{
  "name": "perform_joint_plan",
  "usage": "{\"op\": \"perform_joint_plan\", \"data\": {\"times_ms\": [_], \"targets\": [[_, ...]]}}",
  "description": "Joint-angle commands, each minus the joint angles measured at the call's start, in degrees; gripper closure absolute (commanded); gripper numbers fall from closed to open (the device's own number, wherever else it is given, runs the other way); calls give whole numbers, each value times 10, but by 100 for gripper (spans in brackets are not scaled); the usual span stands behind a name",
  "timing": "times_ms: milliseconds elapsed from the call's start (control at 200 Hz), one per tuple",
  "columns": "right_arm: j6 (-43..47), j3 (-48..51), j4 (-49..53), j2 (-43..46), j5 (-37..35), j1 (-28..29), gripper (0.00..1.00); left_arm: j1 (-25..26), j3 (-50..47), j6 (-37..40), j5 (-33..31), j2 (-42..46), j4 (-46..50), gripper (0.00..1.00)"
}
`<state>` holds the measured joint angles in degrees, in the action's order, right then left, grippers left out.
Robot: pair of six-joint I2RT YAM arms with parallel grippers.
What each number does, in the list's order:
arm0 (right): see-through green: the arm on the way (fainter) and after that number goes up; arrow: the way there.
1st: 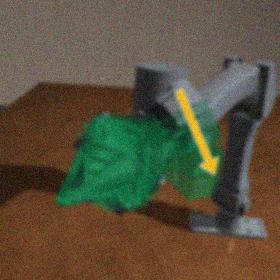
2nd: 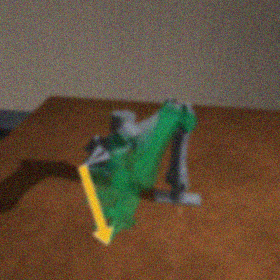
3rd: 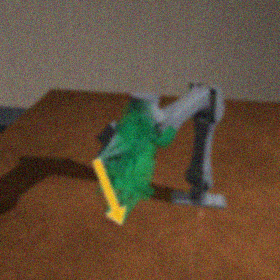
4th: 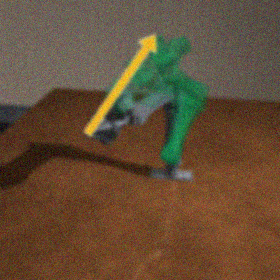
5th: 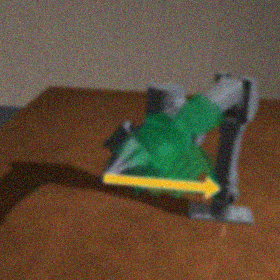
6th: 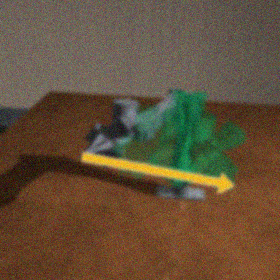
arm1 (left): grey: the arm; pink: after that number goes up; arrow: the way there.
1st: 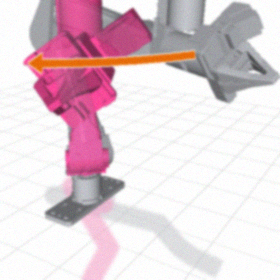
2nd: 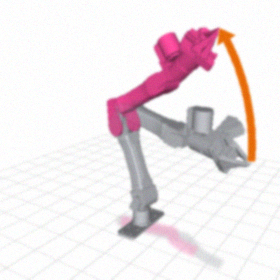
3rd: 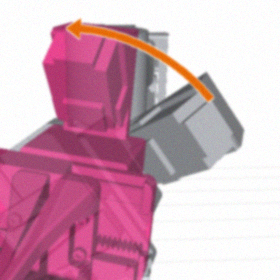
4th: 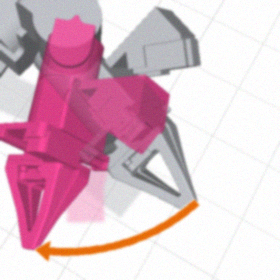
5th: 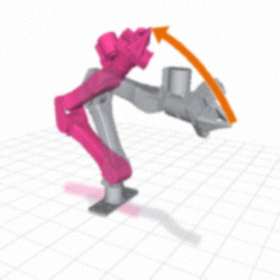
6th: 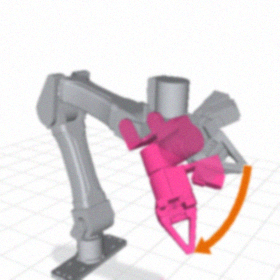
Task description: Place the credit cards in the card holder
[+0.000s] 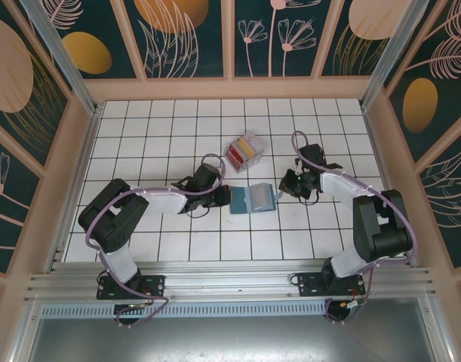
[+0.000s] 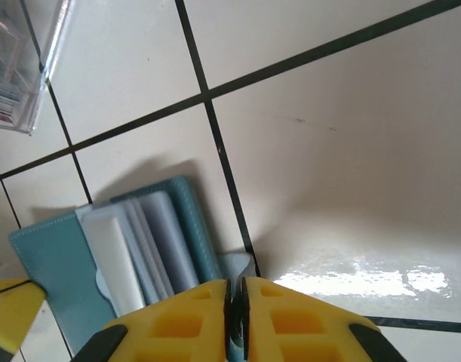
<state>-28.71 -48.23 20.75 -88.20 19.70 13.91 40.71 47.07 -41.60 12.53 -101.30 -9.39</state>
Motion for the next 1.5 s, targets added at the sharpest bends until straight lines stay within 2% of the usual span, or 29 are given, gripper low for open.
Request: {"op": "perform_joint_plan", "data": {"times_ms": [0, 225, 300, 440, 566, 766, 1151, 1491], "targets": [[16, -25, 0, -10, 26, -3, 85, -1, -13, -1, -8, 8, 17, 100], [34, -79, 65, 24, 7, -16, 66, -1, -13, -10, -12, 23, 17, 100], [38, -103, 94, 44, -2, -19, 64, -1, -17, -22, -6, 24, 7, 100], [40, -132, 113, 71, 38, 5, 63, -1, -25, -41, 9, 24, -20, 100], [19, -94, 93, 55, 81, 58, 64, -1, -22, -45, 15, 22, -25, 100], [-13, -15, 45, 33, 51, 92, 64, -1, -25, -51, 16, 24, -31, 100], [-8, -14, 29, -31, 6, 100, 64, -1, -28, -51, 14, 27, -31, 100], [-10, -23, 19, -50, 16, 113, 64, -1, -26, -51, 19, 22, -34, 100]]}}
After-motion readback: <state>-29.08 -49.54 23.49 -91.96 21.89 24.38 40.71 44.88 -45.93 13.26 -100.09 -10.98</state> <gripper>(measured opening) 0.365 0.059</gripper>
